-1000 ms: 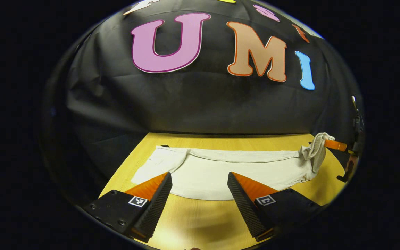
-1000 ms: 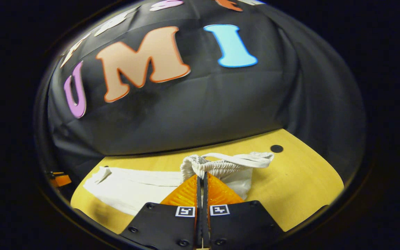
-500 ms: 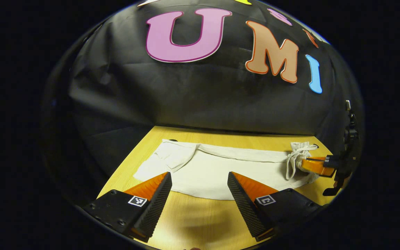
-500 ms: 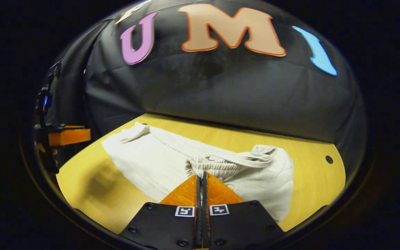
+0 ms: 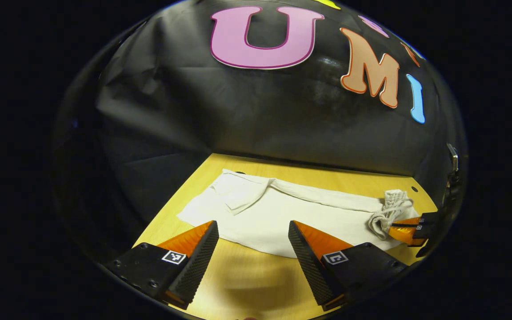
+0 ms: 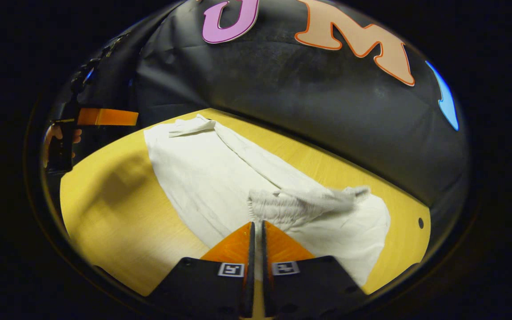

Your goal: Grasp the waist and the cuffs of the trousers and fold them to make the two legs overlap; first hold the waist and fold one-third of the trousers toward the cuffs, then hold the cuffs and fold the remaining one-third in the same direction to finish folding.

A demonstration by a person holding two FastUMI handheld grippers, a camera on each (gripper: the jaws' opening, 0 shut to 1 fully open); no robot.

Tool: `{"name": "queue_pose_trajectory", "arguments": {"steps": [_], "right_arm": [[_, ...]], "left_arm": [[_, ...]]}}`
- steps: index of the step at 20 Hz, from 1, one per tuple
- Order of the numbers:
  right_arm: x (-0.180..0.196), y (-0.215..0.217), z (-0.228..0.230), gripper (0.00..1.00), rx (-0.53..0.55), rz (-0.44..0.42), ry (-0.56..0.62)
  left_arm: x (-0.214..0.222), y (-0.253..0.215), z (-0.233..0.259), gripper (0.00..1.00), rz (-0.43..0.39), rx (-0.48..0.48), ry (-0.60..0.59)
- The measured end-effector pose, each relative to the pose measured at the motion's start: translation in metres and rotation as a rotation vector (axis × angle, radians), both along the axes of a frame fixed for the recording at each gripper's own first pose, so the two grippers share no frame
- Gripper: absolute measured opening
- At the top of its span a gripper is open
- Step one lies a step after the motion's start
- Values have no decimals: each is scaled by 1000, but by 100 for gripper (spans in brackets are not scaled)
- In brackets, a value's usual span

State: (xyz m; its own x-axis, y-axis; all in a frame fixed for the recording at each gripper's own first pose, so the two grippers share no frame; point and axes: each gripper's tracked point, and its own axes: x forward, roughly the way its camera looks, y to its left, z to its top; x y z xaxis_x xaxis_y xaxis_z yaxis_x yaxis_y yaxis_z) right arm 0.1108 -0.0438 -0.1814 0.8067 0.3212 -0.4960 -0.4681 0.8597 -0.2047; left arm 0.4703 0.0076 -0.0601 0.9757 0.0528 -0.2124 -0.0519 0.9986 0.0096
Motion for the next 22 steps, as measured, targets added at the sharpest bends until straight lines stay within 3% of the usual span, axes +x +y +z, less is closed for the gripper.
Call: {"name": "queue_pose_trajectory", "arguments": {"steps": [2,4,6,11,17,22], "right_arm": [[-7,3,-6,63,-18,0,15],[-8,-6,3,84,-50,-32,-27],[-11,-13,12,98,-51,-66,-49],[-25,-29,35,98,-2,-168,-74],[-49,-62,61,98,56,-311,-89],[-66,-75,76,98,57,-366,-105]], "left_arm": [[2,8,0,95,18,5,-4],[4,14,-1,95,28,-6,-7],[8,20,-4,95,42,0,3],[13,42,-9,95,52,36,24],[17,38,-15,97,5,45,65],[19,36,-28,95,-35,76,119]]}}
